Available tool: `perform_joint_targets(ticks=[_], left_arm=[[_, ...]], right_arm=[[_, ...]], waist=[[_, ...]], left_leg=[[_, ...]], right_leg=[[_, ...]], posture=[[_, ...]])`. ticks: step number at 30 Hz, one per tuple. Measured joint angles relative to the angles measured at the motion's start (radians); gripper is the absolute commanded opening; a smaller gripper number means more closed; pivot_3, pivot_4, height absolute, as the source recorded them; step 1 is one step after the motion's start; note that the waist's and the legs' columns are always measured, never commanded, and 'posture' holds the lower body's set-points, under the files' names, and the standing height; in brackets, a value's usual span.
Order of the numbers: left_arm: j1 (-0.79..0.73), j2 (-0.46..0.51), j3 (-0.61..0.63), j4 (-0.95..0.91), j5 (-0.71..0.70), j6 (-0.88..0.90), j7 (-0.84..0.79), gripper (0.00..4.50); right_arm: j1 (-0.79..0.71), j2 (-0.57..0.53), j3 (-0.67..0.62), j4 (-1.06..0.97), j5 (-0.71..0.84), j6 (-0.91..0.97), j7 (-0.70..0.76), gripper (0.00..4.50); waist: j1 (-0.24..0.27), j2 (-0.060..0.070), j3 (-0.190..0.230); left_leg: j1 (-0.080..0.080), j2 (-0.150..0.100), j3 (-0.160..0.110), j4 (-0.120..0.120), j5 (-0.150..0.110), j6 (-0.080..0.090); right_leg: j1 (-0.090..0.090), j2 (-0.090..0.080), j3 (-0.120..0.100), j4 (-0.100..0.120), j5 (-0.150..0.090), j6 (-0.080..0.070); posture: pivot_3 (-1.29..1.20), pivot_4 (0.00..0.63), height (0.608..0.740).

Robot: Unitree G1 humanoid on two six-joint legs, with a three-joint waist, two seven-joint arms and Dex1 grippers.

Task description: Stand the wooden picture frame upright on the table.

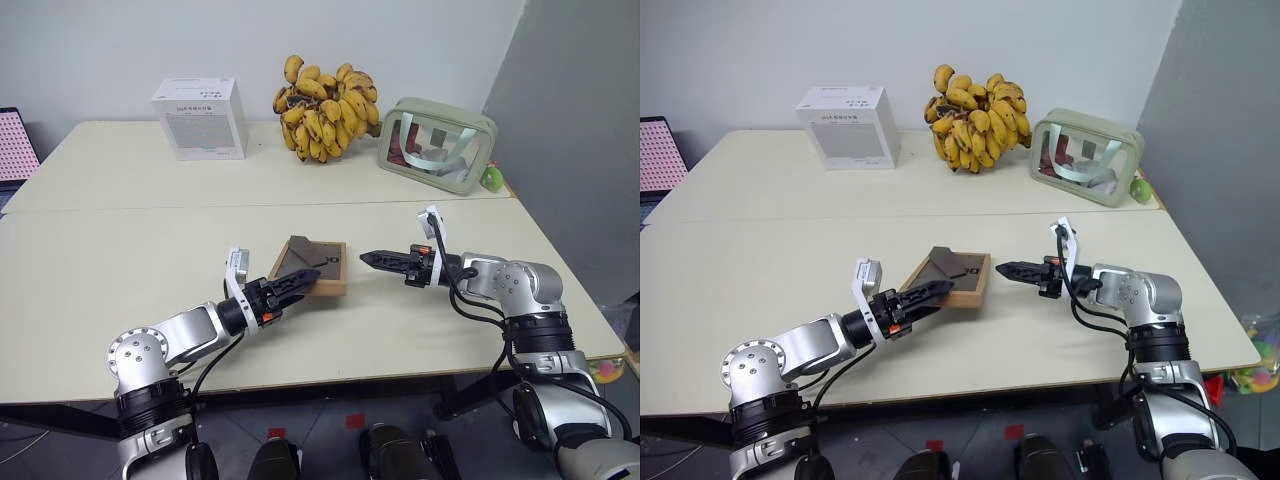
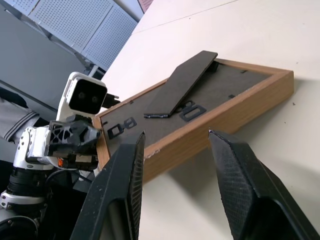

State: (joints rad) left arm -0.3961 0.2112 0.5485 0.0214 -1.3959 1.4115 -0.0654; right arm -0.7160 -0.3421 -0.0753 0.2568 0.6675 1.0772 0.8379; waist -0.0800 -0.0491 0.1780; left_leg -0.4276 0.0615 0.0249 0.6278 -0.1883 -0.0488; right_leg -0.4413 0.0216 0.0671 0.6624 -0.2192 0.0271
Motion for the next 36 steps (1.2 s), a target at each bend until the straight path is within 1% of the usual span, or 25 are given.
perform_joint_targets(ticks=[2, 4, 5, 8, 10, 14, 16, 19, 22, 24, 26, 28, 30, 31, 32, 33, 36], left_arm=[[0.010, -0.028, 0.007, 0.011, -0.049, -0.029, 0.069, 2.66], [0.035, -0.038, -0.002, 0.008, -0.083, -0.046, 0.116, 2.45], [0.044, -0.039, -0.011, 0.006, -0.099, -0.052, 0.131, 2.10], [0.066, -0.036, -0.042, -0.006, -0.144, -0.070, 0.172, 1.56], [0.078, -0.021, -0.070, -0.013, -0.169, -0.083, 0.184, 1.40], [0.074, 0.038, -0.112, -0.015, -0.175, -0.101, 0.175, 1.40], [0.064, 0.092, -0.137, -0.014, -0.166, -0.105, 0.128, 1.40], [0.036, 0.213, -0.196, -0.035, -0.098, -0.090, -0.011, 1.40], [0.021, 0.301, -0.250, -0.078, -0.035, -0.095, -0.196, 1.40], [0.003, 0.355, -0.297, -0.104, 0.031, -0.119, -0.329, 1.40], [-0.018, 0.380, -0.322, -0.109, 0.083, -0.155, -0.422, 1.40], [-0.039, 0.388, -0.334, -0.107, 0.130, -0.190, -0.488, 1.40], [-0.072, 0.391, -0.344, -0.103, 0.156, -0.209, -0.524, 1.40], [-0.087, 0.391, -0.345, -0.103, 0.161, -0.218, -0.539, 1.40], [-0.099, 0.394, -0.345, -0.104, 0.165, -0.224, -0.556, 1.40], [-0.106, 0.402, -0.345, -0.107, 0.178, -0.226, -0.565, 1.40], [-0.105, 0.408, -0.349, -0.108, 0.198, -0.226, -0.588, 1.40]], right_arm=[[0.002, 0.000, 0.000, -0.006, 0.000, 0.000, -0.007, 2.11], [0.005, -0.001, -0.001, -0.016, 0.000, 0.000, -0.013, 2.11], [0.007, -0.002, -0.001, -0.018, 0.000, 0.000, -0.015, 2.11], [0.019, -0.003, -0.001, -0.021, 0.000, 0.002, -0.019, 2.11], [0.028, -0.004, -0.001, -0.027, 0.001, 0.004, -0.024, 2.11], [0.027, -0.014, -0.001, -0.040, 0.002, 0.005, -0.025, 2.11], [0.023, -0.032, -0.001, -0.040, 0.008, 0.012, -0.014, 2.11], [-0.022, -0.071, -0.008, -0.067, 0.049, 0.051, 0.021, 2.11], [-0.086, -0.088, -0.023, -0.105, 0.088, 0.076, 0.049, 2.11], [-0.124, -0.086, -0.022, -0.109, 0.098, 0.079, 0.054, 2.45], [-0.155, -0.082, -0.021, -0.098, 0.099, 0.079, 0.054, 2.86], [-0.178, -0.078, -0.020, -0.084, 0.099, 0.079, 0.054, 3.34], [-0.196, -0.075, -0.018, -0.059, 0.098, 0.078, 0.055, 3.61], [-0.203, -0.074, -0.016, -0.052, 0.098, 0.077, 0.056, 3.96], [-0.210, -0.073, -0.010, -0.043, 0.098, 0.075, 0.058, 4.13], [-0.220, -0.071, -0.007, -0.036, 0.098, 0.070, 0.064, 4.24], [-0.238, -0.060, 0.004, -0.021, 0.098, 0.068, 0.075, 4.24]], waist=[[0.000, 0.000, 0.000], [-0.002, 0.000, 0.000], [-0.003, 0.000, 0.000], [-0.003, 0.000, 0.000], [-0.003, 0.000, 0.000], [-0.003, 0.000, 0.000], [-0.003, 0.000, 0.000], [-0.005, 0.001, 0.001], [-0.005, 0.001, 0.001], [-0.004, 0.001, 0.001], [-0.004, 0.001, 0.001], [-0.003, 0.001, 0.001], [-0.002, 0.001, 0.001], [-0.002, 0.001, 0.001], [-0.001, 0.001, 0.001], [-0.001, 0.001, 0.001], [-0.002, 0.001, 0.001]], left_leg=[[0.000, 0.000, 0.000, 0.000, 0.000, 0.000], [0.001, 0.000, 0.000, 0.000, 0.000, 0.000], [0.001, 0.000, 0.000, 0.000, 0.000, 0.000], [0.001, 0.000, 0.000, 0.000, 0.000, 0.000], [0.001, 0.000, 0.000, 0.000, 0.000, 0.000], [0.001, 0.000, 0.000, 0.000, 0.000, 0.000], [0.000, 0.000, 0.000, 0.000, 0.000, 0.000], [0.000, -0.001, 0.001, -0.001, 0.000, 0.000], [0.000, 0.000, 0.000, -0.002, 0.000, 0.000], [-0.001, 0.000, 0.001, -0.003, 0.000, 0.000], [-0.001, 0.000, 0.001, -0.003, 0.000, 0.000], [-0.002, 0.000, 0.001, -0.002, 0.000, 0.000], [-0.004, 0.000, 0.001, -0.002, 0.000, 0.000], [-0.005, 0.000, 0.001, -0.002, 0.000, 0.000], [-0.005, 0.000, 0.001, -0.002, 0.000, 0.000], [-0.005, 0.000, 0.001, -0.003, 0.000, 0.000], [-0.005, 0.000, 0.001, -0.003, -0.001, 0.001]], right_leg=[[0.000, 0.000, 0.000, 0.000, 0.000, 0.000], [0.000, 0.000, 0.000, 0.000, 0.000, 0.000], [0.000, 0.000, 0.000, 0.000, 0.000, 0.000], [0.000, 0.000, 0.000, 0.000, 0.000, 0.000], [0.000, 0.000, 0.001, 0.000, 0.000, 0.000], [0.000, 0.000, 0.001, 0.000, -0.001, -0.001], [0.000, 0.000, 0.001, 0.000, -0.003, -0.005], [-0.002, 0.000, 0.001, 0.000, -0.003, -0.005], [-0.002, 0.000, 0.000, -0.002, -0.003, -0.006], [-0.002, 0.000, 0.000, -0.002, -0.003, -0.006], [-0.002, 0.000, 0.000, -0.003, -0.003, -0.006], [-0.002, 0.000, 0.000, -0.004, -0.003, -0.006], [-0.004, 0.000, 0.000, -0.004, -0.003, -0.006], [-0.004, 0.000, 0.000, -0.004, -0.003, -0.005], [-0.004, 0.000, 0.000, -0.004, -0.003, -0.005], [-0.004, 0.000, 0.000, -0.004, -0.002, -0.004], [-0.005, 0.000, 0.000, -0.004, -0.001, -0.001]], posture=[[0.00, 0.150, 0.740], [0.00, 0.150, 0.740], [0.00, 0.150, 0.740], [0.00, 0.150, 0.740], [0.00, 0.150, 0.740], [0.00, 0.150, 0.740], [0.00, 0.150, 0.740], [0.00, 0.150, 0.740], [0.00, 0.150, 0.740], [0.00, 0.150, 0.740], [0.00, 0.150, 0.740], [0.00, 0.150, 0.740], [0.00, 0.150, 0.740], [0.00, 0.150, 0.740], [0.00, 0.150, 0.740], [0.00, 0.150, 0.740], [0.00, 0.150, 0.740]])
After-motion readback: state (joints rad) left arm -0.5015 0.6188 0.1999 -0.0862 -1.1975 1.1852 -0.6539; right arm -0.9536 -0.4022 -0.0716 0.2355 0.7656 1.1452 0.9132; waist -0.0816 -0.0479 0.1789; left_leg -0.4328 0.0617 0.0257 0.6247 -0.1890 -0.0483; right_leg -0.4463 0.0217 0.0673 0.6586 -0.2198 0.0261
